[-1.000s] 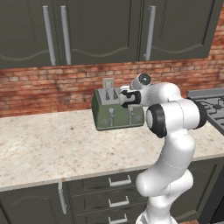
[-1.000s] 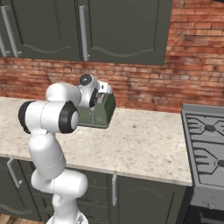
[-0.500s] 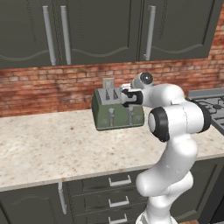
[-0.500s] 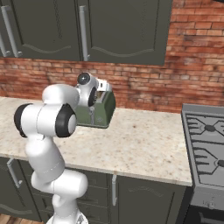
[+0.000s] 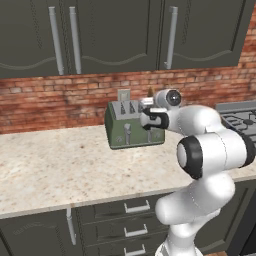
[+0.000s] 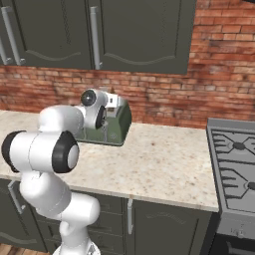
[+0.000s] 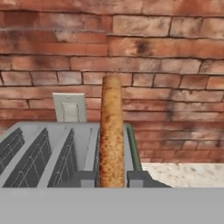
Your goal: Start the toaster. Once the lever pops up, take the bread to the plate on the dining counter.
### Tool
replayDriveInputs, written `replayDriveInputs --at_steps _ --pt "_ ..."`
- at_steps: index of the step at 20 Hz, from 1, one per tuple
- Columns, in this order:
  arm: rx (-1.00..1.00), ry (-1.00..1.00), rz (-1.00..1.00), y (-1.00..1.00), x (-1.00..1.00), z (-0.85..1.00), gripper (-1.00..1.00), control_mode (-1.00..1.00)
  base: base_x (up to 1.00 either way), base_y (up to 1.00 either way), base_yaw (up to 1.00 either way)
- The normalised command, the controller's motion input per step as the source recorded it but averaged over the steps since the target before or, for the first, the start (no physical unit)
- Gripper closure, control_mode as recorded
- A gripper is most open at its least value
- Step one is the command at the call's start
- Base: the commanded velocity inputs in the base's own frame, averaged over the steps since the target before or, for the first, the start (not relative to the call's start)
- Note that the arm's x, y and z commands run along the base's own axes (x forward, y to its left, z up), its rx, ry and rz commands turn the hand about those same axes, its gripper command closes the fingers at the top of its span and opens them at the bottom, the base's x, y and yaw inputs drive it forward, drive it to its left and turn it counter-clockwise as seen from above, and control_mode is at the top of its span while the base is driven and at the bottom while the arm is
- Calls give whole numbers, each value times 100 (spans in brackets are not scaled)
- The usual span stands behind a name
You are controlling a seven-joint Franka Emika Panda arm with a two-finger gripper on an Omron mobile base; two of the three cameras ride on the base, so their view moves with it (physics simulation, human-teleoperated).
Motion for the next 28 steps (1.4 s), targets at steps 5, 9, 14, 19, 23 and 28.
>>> replayDriveInputs --at_steps 5,9,14,19,23,28 --pt "0 -14 0 0 -71 48 100 -100 0 0 0" --pt "0 -3 0 0 -83 45 100 -100 0 0 0" --pt "0 1 0 0 -98 52 100 -100 0 0 0" --pt "0 12 0 0 -100 47 100 -100 0 0 0" --pt "1 24 0 0 -100 25 100 -100 0 0 0" --pt "0 36 -1 0 -97 34 100 -100 0 0 0"
